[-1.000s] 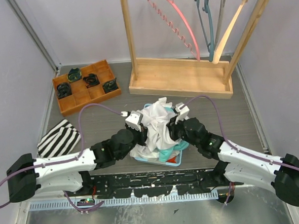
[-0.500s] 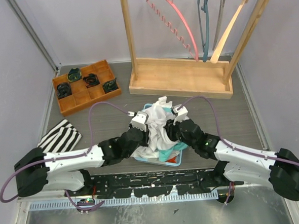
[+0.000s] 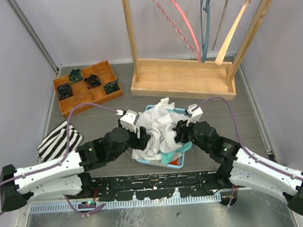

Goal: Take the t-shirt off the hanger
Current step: Place the T-shirt in the bin, then reset both arms

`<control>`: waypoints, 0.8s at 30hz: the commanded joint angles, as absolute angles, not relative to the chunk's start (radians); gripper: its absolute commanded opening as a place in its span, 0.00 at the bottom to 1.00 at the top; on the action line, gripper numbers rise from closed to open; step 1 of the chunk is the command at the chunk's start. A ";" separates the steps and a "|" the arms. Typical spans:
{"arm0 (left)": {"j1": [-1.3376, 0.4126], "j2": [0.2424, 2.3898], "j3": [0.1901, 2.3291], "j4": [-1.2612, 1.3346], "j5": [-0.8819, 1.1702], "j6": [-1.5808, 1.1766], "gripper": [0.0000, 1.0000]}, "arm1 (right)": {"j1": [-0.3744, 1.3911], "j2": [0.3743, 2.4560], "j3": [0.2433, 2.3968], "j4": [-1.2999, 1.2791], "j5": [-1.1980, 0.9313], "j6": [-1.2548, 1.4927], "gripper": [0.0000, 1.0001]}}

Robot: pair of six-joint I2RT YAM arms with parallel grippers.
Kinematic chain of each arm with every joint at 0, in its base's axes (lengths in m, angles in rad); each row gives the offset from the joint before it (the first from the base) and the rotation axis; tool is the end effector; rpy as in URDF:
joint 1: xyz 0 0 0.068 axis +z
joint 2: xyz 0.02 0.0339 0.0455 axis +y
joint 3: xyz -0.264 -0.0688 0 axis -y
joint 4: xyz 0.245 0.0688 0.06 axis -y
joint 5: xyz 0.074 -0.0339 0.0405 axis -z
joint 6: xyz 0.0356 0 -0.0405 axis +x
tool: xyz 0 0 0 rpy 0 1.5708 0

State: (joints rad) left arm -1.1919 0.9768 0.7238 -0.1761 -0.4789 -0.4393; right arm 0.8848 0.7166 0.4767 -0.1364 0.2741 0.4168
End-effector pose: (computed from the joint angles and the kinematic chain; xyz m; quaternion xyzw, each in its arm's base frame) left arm 0.0968 -0.1988 0.2851 0.1812 0.8073 -0.2454 0.5051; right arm 0.1176 0.1284 0.2472 -0.1152 0.8146 0.2476 0.5117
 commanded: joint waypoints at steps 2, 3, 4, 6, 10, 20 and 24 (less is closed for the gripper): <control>-1.195 0.839 0.750 -0.287 -0.419 -0.411 0.74 | 0.890 0.626 0.556 -0.241 0.303 0.389 0.50; -1.195 0.801 0.750 -0.298 -0.417 -0.410 0.74 | 0.890 0.609 0.562 -0.258 0.307 0.388 0.50; -1.195 0.773 0.749 -0.307 -0.417 -0.408 0.74 | 0.889 0.591 0.567 -0.273 0.311 0.388 0.51; -1.194 0.721 0.743 -0.329 -0.424 -0.402 0.74 | 0.890 0.556 0.578 -0.303 0.326 0.384 0.51; -1.195 0.638 0.726 -0.363 -0.473 -0.400 0.76 | 0.890 0.493 0.591 -0.345 0.364 0.391 0.52; -1.195 0.440 0.580 -0.312 -0.664 -0.423 0.98 | 0.889 0.288 0.581 -0.429 0.705 0.493 0.88; -1.196 0.377 0.518 -0.274 -0.720 -0.440 0.98 | 0.889 0.239 0.576 -0.528 0.825 0.576 0.98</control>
State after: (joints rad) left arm -1.1931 0.4274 0.5659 -0.3283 -0.6212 -0.4194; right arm 0.8845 0.2741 0.5484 -0.4450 0.6407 0.4793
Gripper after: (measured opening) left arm 0.980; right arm 0.965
